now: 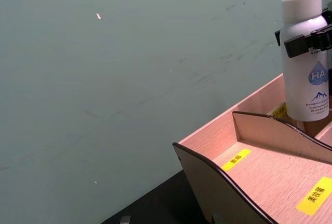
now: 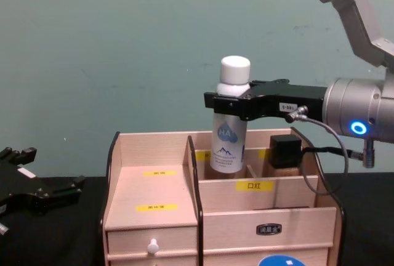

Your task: Pick up the facial cleanser and watermelon frost from the table and place them into the tiered storage box.

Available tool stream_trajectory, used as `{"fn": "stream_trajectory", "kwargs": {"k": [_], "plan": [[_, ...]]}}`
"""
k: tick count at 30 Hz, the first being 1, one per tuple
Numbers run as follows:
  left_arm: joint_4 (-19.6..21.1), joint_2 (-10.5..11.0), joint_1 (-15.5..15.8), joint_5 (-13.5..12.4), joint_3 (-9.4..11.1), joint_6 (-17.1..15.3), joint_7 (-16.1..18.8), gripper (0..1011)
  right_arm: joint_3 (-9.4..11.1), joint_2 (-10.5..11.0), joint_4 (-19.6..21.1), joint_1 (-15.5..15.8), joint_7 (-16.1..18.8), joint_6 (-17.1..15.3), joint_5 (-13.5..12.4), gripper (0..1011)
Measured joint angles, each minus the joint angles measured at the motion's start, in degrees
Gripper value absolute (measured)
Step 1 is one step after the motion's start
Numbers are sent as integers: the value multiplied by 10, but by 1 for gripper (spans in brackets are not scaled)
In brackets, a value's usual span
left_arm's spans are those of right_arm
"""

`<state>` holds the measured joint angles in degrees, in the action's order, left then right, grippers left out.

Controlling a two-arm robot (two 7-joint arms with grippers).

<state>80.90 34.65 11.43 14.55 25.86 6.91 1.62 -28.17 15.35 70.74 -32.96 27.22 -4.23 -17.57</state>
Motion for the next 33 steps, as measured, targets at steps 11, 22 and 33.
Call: {"fn": "stream_trajectory", "kwargs": {"k": [11, 22, 33], "plan": [[0, 0, 0, 0, 0, 0, 0, 1010, -4, -11, -31, -13, 5, 12, 8, 602], [0, 0, 0, 0, 0, 0, 0, 1009, -6, -19, -54, -21, 10, 19, 13, 602], [0, 0, 0, 0, 0, 0, 0, 1010, -6, -22, -67, -21, 11, 20, 17, 602]]}}
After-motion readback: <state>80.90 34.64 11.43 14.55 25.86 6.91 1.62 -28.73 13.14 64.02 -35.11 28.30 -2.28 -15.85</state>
